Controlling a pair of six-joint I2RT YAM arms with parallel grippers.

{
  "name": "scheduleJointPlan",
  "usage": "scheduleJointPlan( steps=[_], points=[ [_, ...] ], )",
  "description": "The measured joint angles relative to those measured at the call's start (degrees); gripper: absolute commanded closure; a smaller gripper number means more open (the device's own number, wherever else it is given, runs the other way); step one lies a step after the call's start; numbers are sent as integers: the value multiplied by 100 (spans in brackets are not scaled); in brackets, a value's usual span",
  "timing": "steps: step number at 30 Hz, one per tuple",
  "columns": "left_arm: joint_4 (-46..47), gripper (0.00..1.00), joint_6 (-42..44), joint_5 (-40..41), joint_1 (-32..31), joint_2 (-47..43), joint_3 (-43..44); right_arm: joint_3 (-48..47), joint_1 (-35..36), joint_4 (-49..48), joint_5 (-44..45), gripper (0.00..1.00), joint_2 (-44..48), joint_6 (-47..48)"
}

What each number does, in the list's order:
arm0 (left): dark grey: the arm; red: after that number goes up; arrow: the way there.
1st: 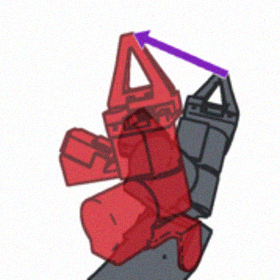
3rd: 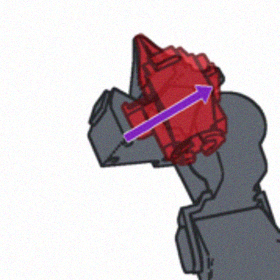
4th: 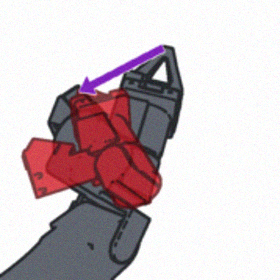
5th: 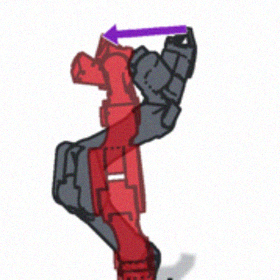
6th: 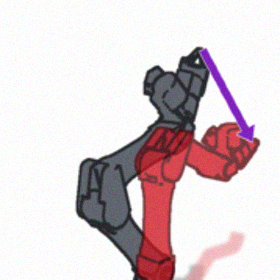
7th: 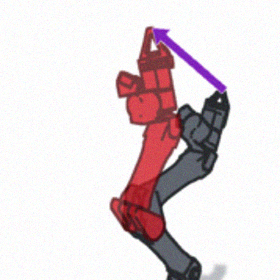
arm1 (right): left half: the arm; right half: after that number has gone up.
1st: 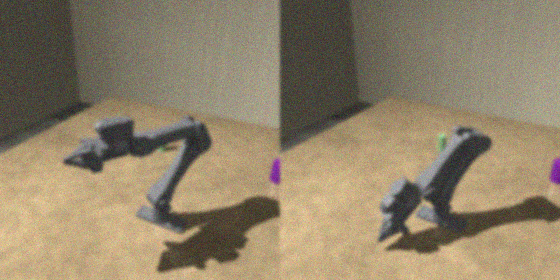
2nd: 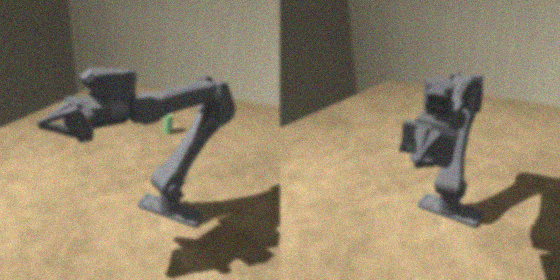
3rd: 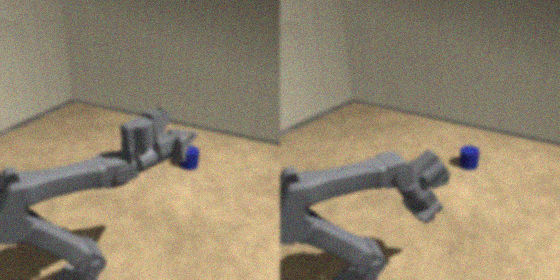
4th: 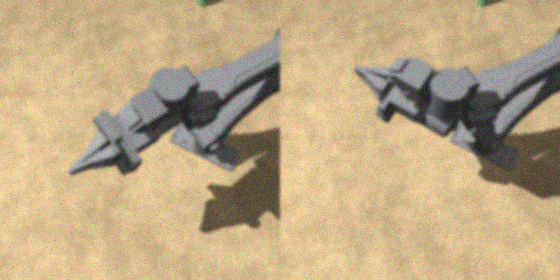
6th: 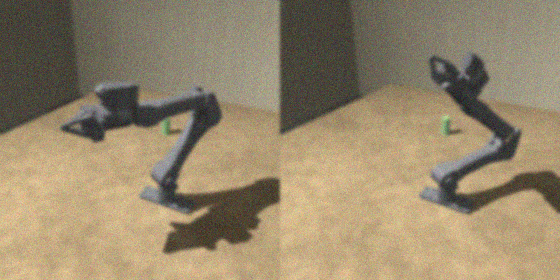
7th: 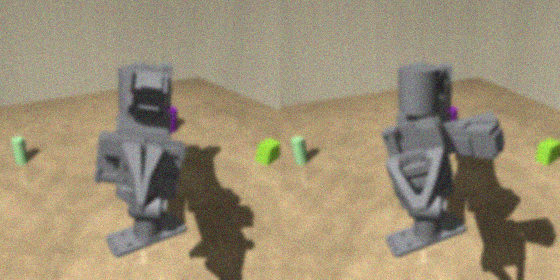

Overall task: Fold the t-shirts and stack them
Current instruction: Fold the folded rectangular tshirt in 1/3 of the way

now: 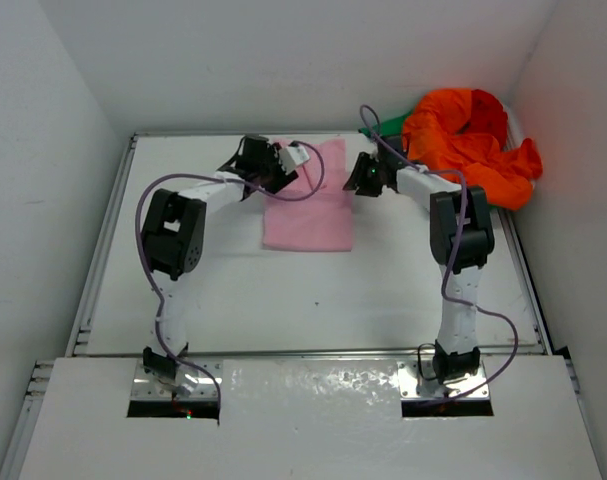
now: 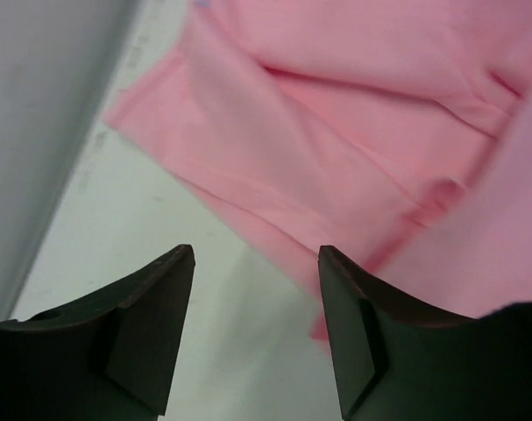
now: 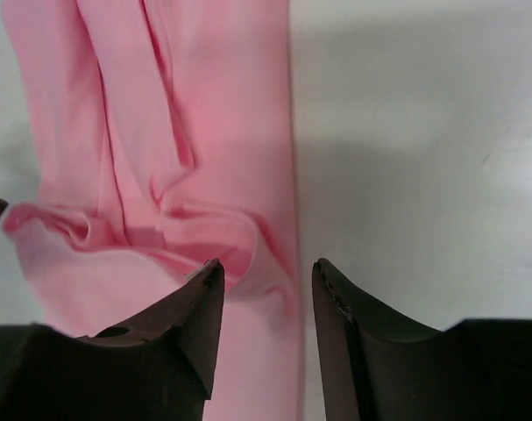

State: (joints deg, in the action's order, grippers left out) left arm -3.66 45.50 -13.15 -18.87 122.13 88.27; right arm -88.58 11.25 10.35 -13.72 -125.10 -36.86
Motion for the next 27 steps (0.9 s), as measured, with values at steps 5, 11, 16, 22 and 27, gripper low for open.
scheduleJointPlan(
  steps=[5,11,16,22,27],
  points=[
    [81,37,-466,756,66,289,863,-640,-103,302,435,65,-20,608],
    [-997,52,-802,247,385,219,2000,560,-22,105,597,90,1198,1126],
    [-2457,59,-584,-1244,518,-109,1897,850,282,-415,-17,98,1287,1054],
    [-2752,62,-927,-1755,363,98,1228,555,411,-684,-520,100,240,592],
    [-2420,61,-1327,-1342,356,575,1224,297,315,-557,-420,100,-299,468]
  ],
)
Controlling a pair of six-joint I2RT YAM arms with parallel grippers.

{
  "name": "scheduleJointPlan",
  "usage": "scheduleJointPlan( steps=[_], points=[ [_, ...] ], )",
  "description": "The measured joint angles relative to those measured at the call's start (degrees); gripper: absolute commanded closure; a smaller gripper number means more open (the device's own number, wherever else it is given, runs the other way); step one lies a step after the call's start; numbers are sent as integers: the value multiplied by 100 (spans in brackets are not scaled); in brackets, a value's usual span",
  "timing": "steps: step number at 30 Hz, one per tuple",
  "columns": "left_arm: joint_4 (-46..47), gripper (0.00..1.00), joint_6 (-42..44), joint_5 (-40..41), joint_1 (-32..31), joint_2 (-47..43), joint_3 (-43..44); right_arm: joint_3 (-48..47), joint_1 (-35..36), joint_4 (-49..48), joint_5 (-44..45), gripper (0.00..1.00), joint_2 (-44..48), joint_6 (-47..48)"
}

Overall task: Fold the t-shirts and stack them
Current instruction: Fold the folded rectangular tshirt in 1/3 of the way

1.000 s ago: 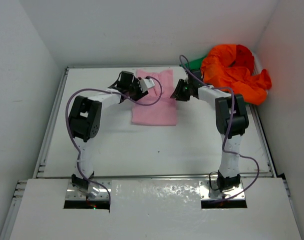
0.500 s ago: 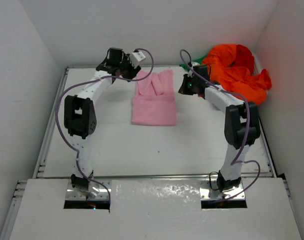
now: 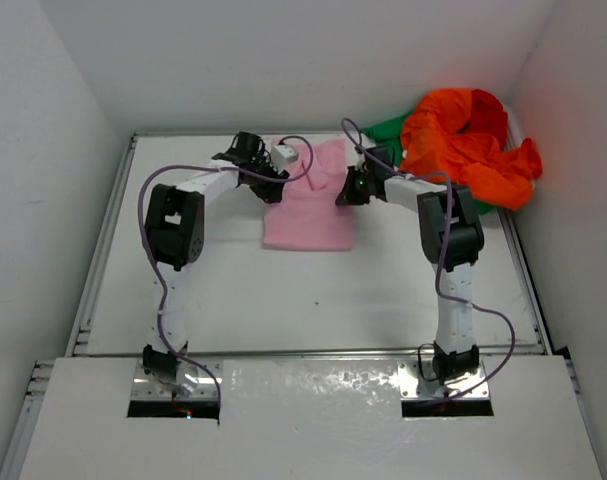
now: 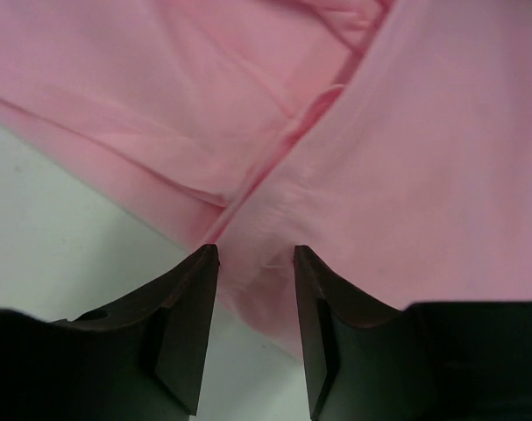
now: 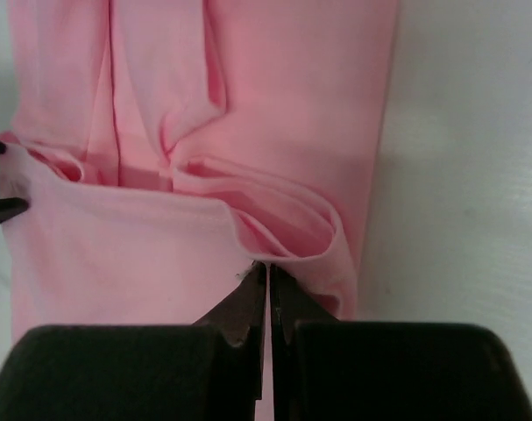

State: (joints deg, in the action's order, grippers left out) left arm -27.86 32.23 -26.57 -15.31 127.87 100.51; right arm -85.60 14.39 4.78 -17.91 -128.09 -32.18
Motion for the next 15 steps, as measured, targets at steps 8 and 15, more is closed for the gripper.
scheduleJointPlan(
  steps=[8,15],
  points=[
    [754,49,-671,1150,35,238,48,-367,-155,-94,210,100,-107,-94],
    [697,34,-966,1731,39,238,481,-511,-197,409,424,100,-109,55]
  ],
)
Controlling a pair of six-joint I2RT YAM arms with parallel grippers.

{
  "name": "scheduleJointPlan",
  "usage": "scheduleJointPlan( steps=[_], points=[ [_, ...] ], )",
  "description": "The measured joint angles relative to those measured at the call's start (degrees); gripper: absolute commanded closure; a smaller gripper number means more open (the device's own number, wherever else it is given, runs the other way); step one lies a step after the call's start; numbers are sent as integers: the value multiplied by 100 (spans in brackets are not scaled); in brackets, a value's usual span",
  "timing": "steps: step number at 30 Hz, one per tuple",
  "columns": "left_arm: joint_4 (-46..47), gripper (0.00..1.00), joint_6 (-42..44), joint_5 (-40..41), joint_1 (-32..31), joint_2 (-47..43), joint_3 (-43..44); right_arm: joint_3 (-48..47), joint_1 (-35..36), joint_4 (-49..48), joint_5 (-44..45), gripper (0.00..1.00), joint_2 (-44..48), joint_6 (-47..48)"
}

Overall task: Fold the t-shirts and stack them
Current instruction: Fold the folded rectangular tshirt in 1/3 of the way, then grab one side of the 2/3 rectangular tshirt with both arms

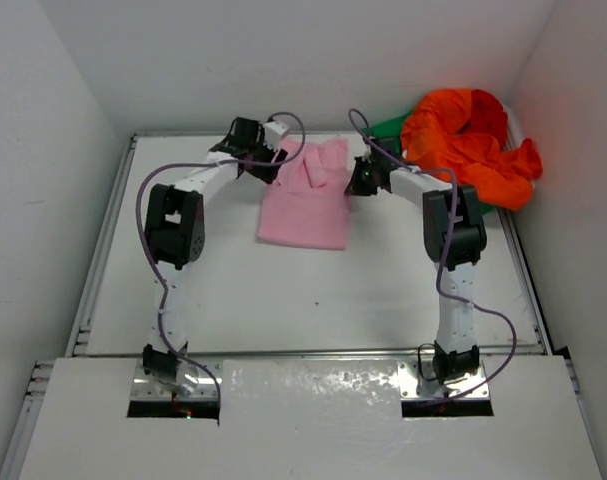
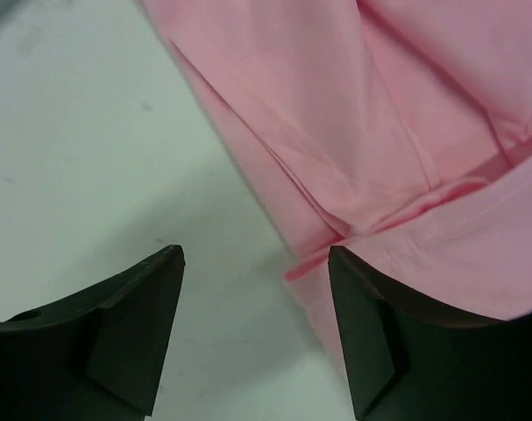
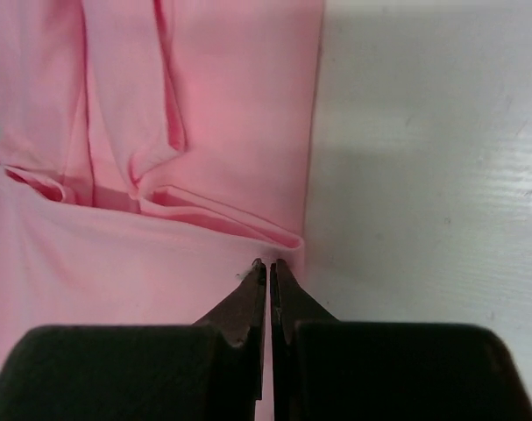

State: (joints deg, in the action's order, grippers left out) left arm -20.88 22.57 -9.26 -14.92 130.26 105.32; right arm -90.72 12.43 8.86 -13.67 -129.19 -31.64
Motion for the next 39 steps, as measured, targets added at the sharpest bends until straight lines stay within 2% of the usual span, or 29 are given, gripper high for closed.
scheduleJointPlan(
  steps=[1,4,5,8,11,15,17,19,27,36,39],
  points=[
    [-59,34,-15,57,0,-2,181,-120,0,114,46,97,13,81],
    [-101,35,116,107,2,-190,527,-227,-2,426,267,72,245,304],
    [-138,37,269,70,2,-380,461,-195,-2,584,332,58,404,354],
    [-334,40,1095,-162,-35,-1296,-319,323,-2,813,407,47,1174,402],
    [-994,40,2273,-323,-188,-2328,-1368,1126,7,920,328,43,1976,319],
    [-1303,40,3383,-254,-962,-3082,-3027,2026,192,951,214,42,2437,85],
    [-1412,39,3595,-254,-1353,-2977,-3521,2221,372,977,131,43,2361,-28],
    [-1379,39,3679,-131,-1478,-2802,-3794,2371,535,927,35,44,2262,-199],
    [-560,37,3709,461,-1296,-2699,-3838,3032,651,501,-61,46,2225,-896],
    [136,48,3884,793,-1305,-2645,-4426,3014,647,153,-195,48,2046,-1244],
    [326,53,3836,804,-1305,-2588,-4426,2959,647,42,-299,56,1937,-1357]
  ],
)
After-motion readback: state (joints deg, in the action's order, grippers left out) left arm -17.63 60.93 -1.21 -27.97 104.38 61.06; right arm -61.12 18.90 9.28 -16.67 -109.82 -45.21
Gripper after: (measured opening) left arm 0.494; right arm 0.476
